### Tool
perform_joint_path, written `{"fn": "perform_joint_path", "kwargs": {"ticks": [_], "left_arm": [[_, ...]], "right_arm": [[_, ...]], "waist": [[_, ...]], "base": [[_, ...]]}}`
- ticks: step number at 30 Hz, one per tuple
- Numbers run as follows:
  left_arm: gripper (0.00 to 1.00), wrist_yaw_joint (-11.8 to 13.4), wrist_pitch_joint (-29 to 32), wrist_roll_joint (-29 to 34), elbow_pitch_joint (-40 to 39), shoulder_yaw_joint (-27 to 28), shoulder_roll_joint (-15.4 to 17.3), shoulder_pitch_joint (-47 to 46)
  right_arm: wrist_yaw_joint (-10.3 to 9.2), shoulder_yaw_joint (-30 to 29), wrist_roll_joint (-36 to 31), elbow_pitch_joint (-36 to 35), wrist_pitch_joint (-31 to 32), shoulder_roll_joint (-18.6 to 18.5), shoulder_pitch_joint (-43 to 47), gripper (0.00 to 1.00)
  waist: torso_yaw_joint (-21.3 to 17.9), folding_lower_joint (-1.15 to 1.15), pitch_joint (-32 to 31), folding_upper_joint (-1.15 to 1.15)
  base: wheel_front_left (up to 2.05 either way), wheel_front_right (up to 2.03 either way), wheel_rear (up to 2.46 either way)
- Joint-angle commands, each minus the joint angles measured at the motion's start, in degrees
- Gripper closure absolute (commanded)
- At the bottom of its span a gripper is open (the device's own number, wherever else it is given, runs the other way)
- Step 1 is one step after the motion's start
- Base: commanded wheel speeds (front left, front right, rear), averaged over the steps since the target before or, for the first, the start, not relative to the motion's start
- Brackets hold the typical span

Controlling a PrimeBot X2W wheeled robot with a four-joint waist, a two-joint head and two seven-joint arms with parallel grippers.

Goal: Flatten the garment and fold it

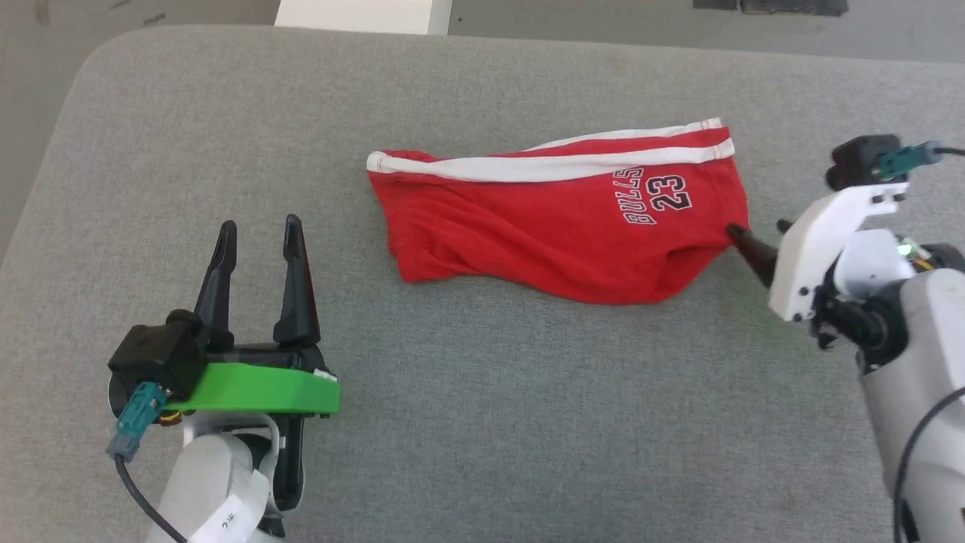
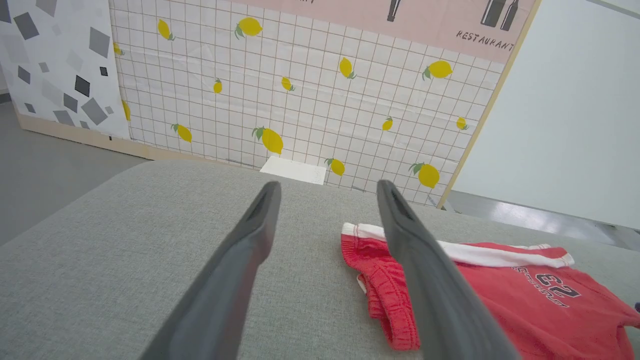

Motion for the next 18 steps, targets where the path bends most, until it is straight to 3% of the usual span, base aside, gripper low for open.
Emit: {"fn": "perform_joint_path", "kwargs": {"ticks": [1, 15, 16, 17, 18], "left_arm": [[0.00, -0.82, -0.26, 0.92, -0.07, 0.69, -0.57, 0.76], [0.00, -4.42, -0.27, 3.49, 0.77, 3.36, -3.63, -0.43], [0.00, -4.58, -0.27, 3.49, 0.97, 3.42, -3.73, -0.48], [0.00, -4.71, -0.27, 3.53, 1.12, 3.50, -3.82, -0.54], [0.00, -4.84, -0.27, 3.54, 1.28, 3.53, -3.88, -0.58]], "right_arm": [[-0.08, 0.01, -0.97, 0.70, -0.60, 0.82, -0.03, 0.00], [-0.08, -1.32, -9.54, 8.25, -4.14, 3.14, -4.90, 0.00], [-0.08, -1.01, -9.85, 8.83, -3.68, 3.10, -5.17, 0.18], [-0.08, -0.88, -9.93, 9.18, -3.57, 3.11, -5.46, 0.81], [-0.08, -0.84, -9.92, 9.41, -3.60, 3.13, -5.65, 0.95]], "waist": [[0.39, 0.00, 0.66, 0.00], [1.97, 0.00, 4.25, 0.00], [1.98, 0.00, 4.33, 0.00], [1.96, 0.00, 4.41, 0.00], [1.93, 0.00, 4.41, 0.00]], "base": [[0.00, 0.00, 0.00], [0.00, 0.00, 0.00], [0.00, 0.00, 0.00], [0.00, 0.00, 0.00], [0.00, 0.00, 0.00]]}}
